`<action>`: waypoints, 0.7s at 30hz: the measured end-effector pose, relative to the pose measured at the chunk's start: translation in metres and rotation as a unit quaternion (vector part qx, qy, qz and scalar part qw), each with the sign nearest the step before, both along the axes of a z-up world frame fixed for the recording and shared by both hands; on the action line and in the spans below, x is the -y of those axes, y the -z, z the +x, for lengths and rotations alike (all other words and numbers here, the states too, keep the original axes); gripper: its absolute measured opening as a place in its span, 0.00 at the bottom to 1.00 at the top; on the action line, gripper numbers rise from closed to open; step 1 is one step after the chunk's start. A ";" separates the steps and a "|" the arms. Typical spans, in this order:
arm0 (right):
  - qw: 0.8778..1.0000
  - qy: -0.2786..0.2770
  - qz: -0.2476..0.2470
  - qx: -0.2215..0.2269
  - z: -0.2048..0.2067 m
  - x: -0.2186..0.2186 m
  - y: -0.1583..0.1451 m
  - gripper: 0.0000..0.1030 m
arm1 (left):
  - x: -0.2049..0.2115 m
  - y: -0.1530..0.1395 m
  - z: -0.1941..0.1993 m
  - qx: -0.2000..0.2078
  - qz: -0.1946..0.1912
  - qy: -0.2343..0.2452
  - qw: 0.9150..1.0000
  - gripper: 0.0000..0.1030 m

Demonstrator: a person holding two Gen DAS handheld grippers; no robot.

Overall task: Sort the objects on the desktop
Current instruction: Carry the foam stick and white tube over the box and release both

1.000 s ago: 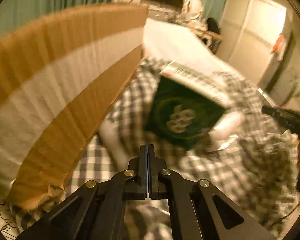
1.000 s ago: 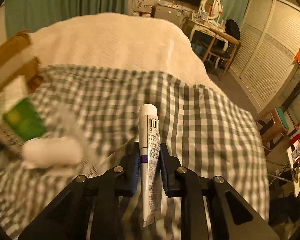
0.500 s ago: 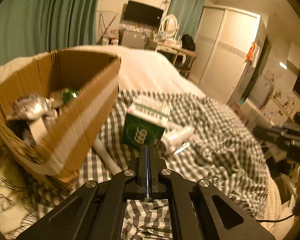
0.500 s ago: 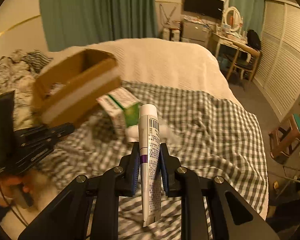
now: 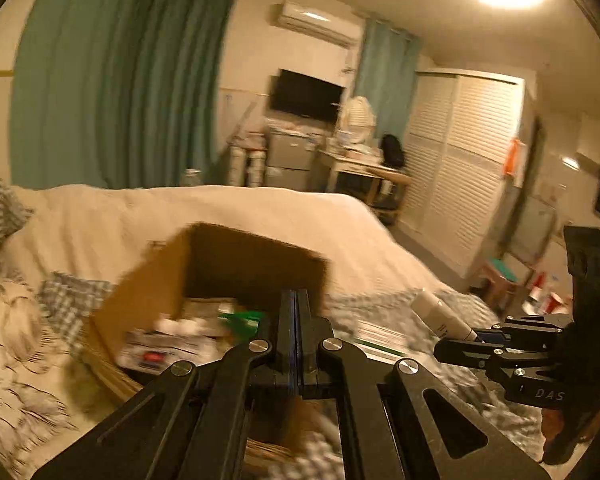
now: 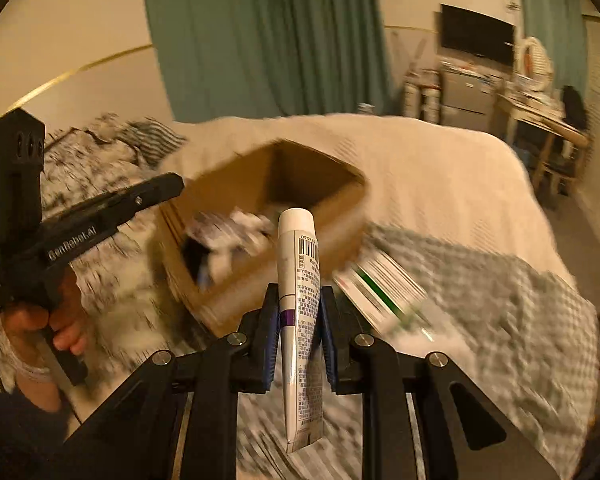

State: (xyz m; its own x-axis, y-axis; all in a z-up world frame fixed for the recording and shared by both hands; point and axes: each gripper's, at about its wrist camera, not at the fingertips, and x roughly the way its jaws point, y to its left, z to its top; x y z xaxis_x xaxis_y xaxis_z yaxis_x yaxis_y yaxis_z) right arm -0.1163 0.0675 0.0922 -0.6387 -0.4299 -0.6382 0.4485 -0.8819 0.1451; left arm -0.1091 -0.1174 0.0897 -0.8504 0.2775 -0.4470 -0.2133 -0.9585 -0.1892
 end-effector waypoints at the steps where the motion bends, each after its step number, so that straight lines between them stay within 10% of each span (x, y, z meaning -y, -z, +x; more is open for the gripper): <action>1: 1.000 -0.007 -0.008 -0.001 -0.010 0.009 0.004 0.17 | 0.009 0.005 -0.008 0.006 0.002 -0.013 1.000 0.00; 9: 1.000 0.001 -0.026 0.008 -0.089 0.071 0.031 0.22 | 0.030 0.064 -0.052 0.079 -0.010 -0.063 0.995 0.05; 11: 0.999 0.024 -0.022 0.015 -0.096 0.074 0.034 0.49 | 0.030 0.074 -0.057 0.093 -0.033 -0.083 0.992 0.26; 12: 0.999 0.033 -0.030 0.013 -0.094 0.071 0.033 0.60 | 0.029 0.077 -0.057 0.099 -0.045 -0.090 0.990 0.54; 14: 0.998 0.045 -0.039 0.009 -0.084 0.057 0.030 0.60 | 0.028 0.076 -0.053 0.090 -0.058 -0.108 0.988 0.80; 21: 0.994 0.101 0.023 -0.019 -0.009 -0.010 0.010 0.60 | -0.005 0.035 -0.002 0.025 -0.046 -0.076 0.996 0.83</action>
